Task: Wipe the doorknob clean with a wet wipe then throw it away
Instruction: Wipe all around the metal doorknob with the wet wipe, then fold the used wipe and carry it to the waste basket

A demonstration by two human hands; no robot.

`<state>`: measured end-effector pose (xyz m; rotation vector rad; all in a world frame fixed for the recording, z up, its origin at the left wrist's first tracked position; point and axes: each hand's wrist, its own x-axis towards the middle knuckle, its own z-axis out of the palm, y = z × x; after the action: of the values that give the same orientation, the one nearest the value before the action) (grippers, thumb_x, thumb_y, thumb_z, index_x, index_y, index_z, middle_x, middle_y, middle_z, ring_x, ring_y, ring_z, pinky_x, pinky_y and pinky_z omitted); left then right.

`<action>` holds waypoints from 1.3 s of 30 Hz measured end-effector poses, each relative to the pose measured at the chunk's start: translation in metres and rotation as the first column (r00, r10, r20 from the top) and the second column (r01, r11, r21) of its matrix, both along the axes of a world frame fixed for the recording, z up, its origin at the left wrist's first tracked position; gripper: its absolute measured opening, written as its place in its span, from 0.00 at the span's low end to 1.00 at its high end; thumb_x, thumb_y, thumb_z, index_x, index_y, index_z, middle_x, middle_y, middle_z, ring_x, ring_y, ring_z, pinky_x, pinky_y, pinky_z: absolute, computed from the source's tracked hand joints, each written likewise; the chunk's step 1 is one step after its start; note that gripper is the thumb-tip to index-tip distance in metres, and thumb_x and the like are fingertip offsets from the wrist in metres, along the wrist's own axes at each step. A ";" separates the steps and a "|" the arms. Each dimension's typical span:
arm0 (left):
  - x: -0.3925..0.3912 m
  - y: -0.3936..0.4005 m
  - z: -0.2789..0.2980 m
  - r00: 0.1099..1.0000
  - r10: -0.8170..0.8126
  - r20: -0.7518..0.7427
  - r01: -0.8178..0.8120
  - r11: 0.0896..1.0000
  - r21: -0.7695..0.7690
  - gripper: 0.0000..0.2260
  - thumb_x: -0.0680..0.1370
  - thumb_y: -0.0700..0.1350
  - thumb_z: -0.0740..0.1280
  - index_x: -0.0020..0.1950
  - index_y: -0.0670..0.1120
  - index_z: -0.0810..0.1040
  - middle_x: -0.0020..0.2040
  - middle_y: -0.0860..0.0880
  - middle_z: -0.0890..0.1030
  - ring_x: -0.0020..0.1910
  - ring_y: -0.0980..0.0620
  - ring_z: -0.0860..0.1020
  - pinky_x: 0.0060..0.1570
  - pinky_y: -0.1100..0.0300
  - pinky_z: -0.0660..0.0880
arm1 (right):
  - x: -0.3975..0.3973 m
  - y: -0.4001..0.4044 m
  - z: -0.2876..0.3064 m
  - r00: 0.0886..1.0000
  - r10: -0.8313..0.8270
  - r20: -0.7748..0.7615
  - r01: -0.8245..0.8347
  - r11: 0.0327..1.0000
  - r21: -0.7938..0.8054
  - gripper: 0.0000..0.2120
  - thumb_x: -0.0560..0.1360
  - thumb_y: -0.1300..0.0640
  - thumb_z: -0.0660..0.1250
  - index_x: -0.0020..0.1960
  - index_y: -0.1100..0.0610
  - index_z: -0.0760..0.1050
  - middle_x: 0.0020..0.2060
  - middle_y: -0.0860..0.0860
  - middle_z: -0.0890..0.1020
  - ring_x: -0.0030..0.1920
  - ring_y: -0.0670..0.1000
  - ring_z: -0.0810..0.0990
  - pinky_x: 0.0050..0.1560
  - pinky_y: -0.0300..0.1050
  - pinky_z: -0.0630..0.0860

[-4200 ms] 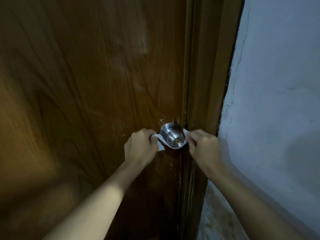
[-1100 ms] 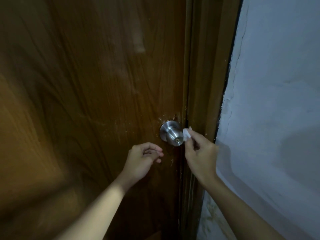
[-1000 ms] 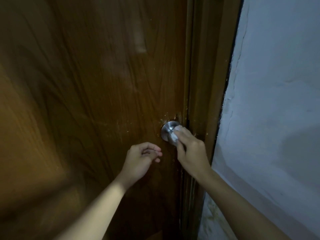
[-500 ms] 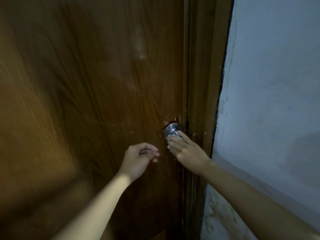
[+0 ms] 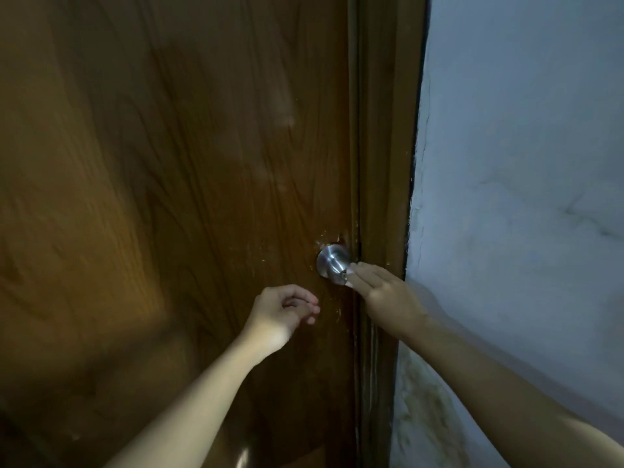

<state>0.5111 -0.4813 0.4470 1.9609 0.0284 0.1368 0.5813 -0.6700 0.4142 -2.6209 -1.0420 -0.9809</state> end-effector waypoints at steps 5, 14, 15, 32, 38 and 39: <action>-0.003 0.002 0.013 1.000 0.004 0.011 -0.004 1.000 0.005 0.07 0.73 0.35 0.67 0.42 0.46 0.80 0.41 0.45 0.84 0.40 0.49 0.83 0.48 0.54 0.79 | 0.006 0.018 0.008 0.974 -0.041 -0.222 0.083 0.979 0.184 0.23 0.74 0.71 0.61 0.68 0.63 0.64 0.69 0.60 0.68 0.71 0.57 0.63 0.67 0.52 0.68; 0.005 -0.009 0.009 0.998 -0.056 0.010 0.056 0.997 0.060 0.08 0.74 0.38 0.66 0.41 0.50 0.81 0.40 0.50 0.84 0.39 0.54 0.83 0.43 0.58 0.78 | 0.016 0.043 -0.002 0.922 0.029 -0.386 0.096 0.949 0.299 0.17 0.79 0.62 0.55 0.68 0.62 0.62 0.73 0.60 0.60 0.73 0.58 0.56 0.69 0.54 0.65; 0.006 -0.010 0.008 0.998 -0.063 0.011 0.063 0.996 0.063 0.08 0.74 0.38 0.66 0.40 0.50 0.81 0.40 0.50 0.84 0.38 0.54 0.83 0.42 0.58 0.77 | 0.018 0.044 0.000 0.915 0.024 -0.402 0.119 0.937 0.327 0.17 0.79 0.61 0.55 0.68 0.62 0.63 0.72 0.61 0.61 0.72 0.59 0.59 0.68 0.55 0.65; 0.001 -0.011 -0.007 0.999 -0.047 -0.016 0.048 0.998 0.039 0.07 0.74 0.39 0.67 0.41 0.51 0.81 0.39 0.51 0.85 0.38 0.56 0.83 0.41 0.61 0.79 | 0.005 0.029 0.004 0.292 0.900 -0.324 0.759 -0.011 0.652 0.08 0.75 0.64 0.63 0.53 0.66 0.74 0.54 0.63 0.76 0.53 0.56 0.80 0.54 0.47 0.79; -0.011 -0.020 -0.009 0.999 0.035 0.026 -0.036 0.999 0.016 0.06 0.74 0.39 0.67 0.43 0.51 0.80 0.42 0.51 0.84 0.36 0.58 0.82 0.31 0.68 0.73 | -0.021 0.013 0.002 0.139 0.938 -0.318 0.688 0.140 0.712 0.12 0.76 0.64 0.61 0.59 0.63 0.72 0.58 0.62 0.77 0.56 0.56 0.79 0.50 0.47 0.80; -0.014 -0.023 -0.010 0.998 0.057 0.037 -0.058 0.998 0.014 0.06 0.74 0.39 0.68 0.45 0.51 0.79 0.43 0.50 0.83 0.38 0.56 0.82 0.34 0.65 0.74 | -0.025 0.010 0.003 0.125 0.939 -0.320 0.670 0.158 0.725 0.12 0.76 0.64 0.61 0.59 0.63 0.72 0.58 0.61 0.77 0.55 0.56 0.79 0.50 0.47 0.80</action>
<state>0.4968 -0.5041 0.4374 1.9729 0.0600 0.2116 0.5558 -0.6598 0.4174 -0.9732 -0.0645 0.4634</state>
